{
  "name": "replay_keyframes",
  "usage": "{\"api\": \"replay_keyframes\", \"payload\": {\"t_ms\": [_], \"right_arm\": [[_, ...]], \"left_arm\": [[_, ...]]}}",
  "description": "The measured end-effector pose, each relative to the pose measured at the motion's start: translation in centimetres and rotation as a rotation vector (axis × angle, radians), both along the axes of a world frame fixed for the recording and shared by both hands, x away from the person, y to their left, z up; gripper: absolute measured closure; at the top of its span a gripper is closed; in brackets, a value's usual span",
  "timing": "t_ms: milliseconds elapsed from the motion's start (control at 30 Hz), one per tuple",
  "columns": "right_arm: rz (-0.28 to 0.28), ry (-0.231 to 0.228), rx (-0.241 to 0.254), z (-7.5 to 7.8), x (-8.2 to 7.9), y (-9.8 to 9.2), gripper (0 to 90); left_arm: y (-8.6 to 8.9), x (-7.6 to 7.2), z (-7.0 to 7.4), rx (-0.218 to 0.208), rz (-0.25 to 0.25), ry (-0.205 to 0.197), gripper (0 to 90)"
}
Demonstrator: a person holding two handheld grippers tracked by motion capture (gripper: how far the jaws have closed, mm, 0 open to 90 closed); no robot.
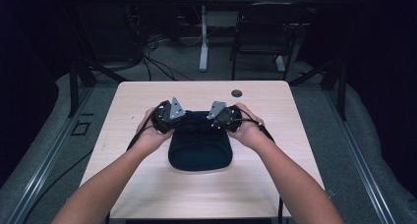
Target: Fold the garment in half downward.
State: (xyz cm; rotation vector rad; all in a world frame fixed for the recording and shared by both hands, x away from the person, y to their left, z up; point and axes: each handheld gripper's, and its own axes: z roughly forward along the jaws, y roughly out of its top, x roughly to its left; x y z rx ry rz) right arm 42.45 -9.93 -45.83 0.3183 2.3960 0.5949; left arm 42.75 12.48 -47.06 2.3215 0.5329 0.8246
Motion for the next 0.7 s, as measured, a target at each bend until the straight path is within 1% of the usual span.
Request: {"api": "replay_keyframes", "payload": {"t_ms": [100,167,200,267,300,400,467,533,567,600,633,667,700], "right_arm": [[0.003,0.004,-0.004,0.0,-0.2,0.0,85.9],[0.006,0.005,0.006,0.0,-0.5,-0.1,85.9],[0.009,0.006,0.000,0.1,-0.7,-0.1,85.9],[0.013,0.008,0.013,0.1,-0.9,-0.2,85.9],[0.015,0.009,0.013,0.1,-1.1,-0.3,85.9],[0.023,0.019,0.019,0.4,-1.6,-0.4,86.0],[0.024,0.014,0.020,0.5,-1.8,-0.4,86.0],[0.031,0.014,0.019,0.7,-2.2,-0.4,86.0],[0.041,0.020,0.016,0.8,-2.6,-0.5,86.0],[0.043,0.022,0.019,0.7,-2.8,-0.5,86.0],[0.043,0.022,0.019,0.7,-2.8,-0.5,86.0],[0.045,0.024,0.030,0.6,-3.0,-0.5,86.0],[0.047,0.028,0.028,0.6,-3.1,-0.6,85.9]], "left_arm": [[0.1,-0.1,0.1,-0.002,-0.001,0.006,80.8],[0.1,-0.3,0.1,-0.009,-0.001,0.007,80.7],[0.2,-0.3,0.2,-0.007,-0.006,0.014,80.7],[0.2,-0.4,0.3,-0.016,-0.011,0.022,80.6],[0.3,-0.4,0.4,-0.009,-0.018,0.026,80.6],[0.3,-0.7,0.6,-0.012,-0.024,0.033,80.5],[0.4,-0.8,0.6,-0.015,-0.027,0.032,80.5],[0.5,-1.0,0.6,-0.021,-0.028,0.033,80.5],[0.5,-1.1,0.5,-0.025,-0.029,0.040,80.4],[0.5,-1.2,0.5,-0.027,-0.035,0.045,80.4],[0.5,-1.4,0.5,-0.027,-0.037,0.039,80.4],[0.5,-1.5,0.5,-0.024,-0.042,0.042,80.4],[0.5,-1.7,0.4,-0.024,-0.044,0.047,80.4]]}}
